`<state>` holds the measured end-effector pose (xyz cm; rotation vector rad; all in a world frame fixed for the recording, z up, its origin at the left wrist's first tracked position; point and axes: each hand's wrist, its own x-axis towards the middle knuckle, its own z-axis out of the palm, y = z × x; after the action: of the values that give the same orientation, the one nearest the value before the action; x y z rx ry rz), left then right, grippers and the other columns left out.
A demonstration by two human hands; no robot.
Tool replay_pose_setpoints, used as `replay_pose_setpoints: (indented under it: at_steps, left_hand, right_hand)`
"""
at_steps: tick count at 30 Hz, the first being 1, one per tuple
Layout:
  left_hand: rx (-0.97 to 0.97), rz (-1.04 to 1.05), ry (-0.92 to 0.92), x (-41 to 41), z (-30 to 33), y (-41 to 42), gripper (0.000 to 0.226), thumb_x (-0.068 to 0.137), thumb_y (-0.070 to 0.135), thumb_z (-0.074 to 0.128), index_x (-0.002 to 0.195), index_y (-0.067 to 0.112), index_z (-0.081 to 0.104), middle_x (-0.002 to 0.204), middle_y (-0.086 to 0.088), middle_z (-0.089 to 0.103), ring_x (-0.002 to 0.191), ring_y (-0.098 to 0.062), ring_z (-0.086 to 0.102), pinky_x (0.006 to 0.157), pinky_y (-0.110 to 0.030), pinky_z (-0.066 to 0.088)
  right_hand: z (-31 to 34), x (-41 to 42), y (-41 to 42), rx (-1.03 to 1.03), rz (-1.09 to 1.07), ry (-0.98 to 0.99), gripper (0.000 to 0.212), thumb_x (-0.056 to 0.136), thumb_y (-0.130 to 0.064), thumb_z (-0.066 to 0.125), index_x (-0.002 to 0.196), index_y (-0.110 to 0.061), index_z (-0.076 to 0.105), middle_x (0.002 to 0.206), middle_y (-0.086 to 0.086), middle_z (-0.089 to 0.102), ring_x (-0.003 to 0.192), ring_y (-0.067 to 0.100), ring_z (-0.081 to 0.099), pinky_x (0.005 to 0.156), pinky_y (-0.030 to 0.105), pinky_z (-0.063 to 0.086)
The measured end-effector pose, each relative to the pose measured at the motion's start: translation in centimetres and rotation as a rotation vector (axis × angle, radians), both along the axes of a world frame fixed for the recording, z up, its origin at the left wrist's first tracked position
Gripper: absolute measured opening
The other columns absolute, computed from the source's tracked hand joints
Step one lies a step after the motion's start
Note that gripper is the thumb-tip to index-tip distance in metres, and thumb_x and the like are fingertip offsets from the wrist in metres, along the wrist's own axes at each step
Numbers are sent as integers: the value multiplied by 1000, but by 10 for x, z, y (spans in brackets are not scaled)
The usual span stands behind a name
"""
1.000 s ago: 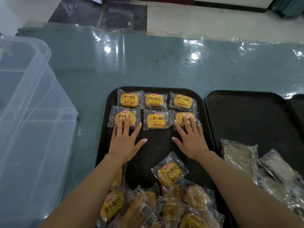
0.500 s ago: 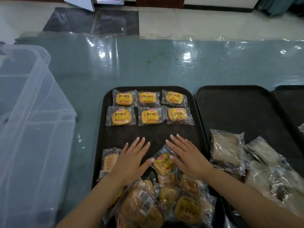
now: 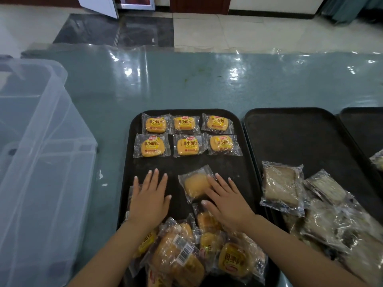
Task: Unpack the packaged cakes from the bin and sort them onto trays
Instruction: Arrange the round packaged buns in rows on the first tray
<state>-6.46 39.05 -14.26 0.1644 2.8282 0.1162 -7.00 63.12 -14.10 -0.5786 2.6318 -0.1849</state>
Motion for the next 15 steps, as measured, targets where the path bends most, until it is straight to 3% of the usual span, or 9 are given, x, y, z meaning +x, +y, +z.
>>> replay_pose_setpoints:
  at_steps: [2, 5, 9, 12, 15]
  left_hand:
    - [-21, 66, -40, 1, -5, -11, 65, 99, 52, 24, 152, 23, 0, 160, -6, -6, 146, -24, -8, 115, -51, -4]
    - [-50, 74, -87, 5, -16, -23, 68, 98, 55, 18, 151, 23, -9, 159, -7, -10, 146, -24, -10, 117, -48, -3]
    - [2, 107, 10, 5, -27, -22, 68, 97, 55, 18, 150, 22, -10, 159, -9, -10, 145, -25, -11, 117, -47, -5]
    - [-3, 147, 19, -2, -32, -18, 70, 97, 57, 18, 150, 22, -12, 158, -10, -13, 144, -26, -14, 116, -47, -7]
    - [30, 171, 9, -11, -34, -16, 73, 96, 57, 21, 151, 20, -9, 158, -10, -12, 145, -27, -13, 116, -47, -6]
  right_hand:
    - [-4, -10, -11, 32, -36, 39, 68, 82, -64, -15, 144, -37, -13, 158, -6, -15, 143, 18, -24, 115, 43, -16]
    - [-6, -22, -27, 38, -41, 120, 83, 80, -66, -21, 151, -27, -2, 158, -1, -13, 144, 20, -21, 114, 42, -16]
    - [-6, -26, -42, -21, 51, 109, 70, 92, -60, 1, 152, -24, 1, 158, -5, -12, 143, 14, -21, 119, 39, -7]
    - [-11, -27, -46, 33, 80, 86, 64, 92, -60, 3, 147, -30, -11, 156, -5, -21, 141, 15, -27, 116, 35, -13]
    - [-14, -33, -49, 50, 76, 75, 63, 93, -61, 7, 144, -32, -15, 155, -5, -24, 141, 15, -28, 117, 37, -10]
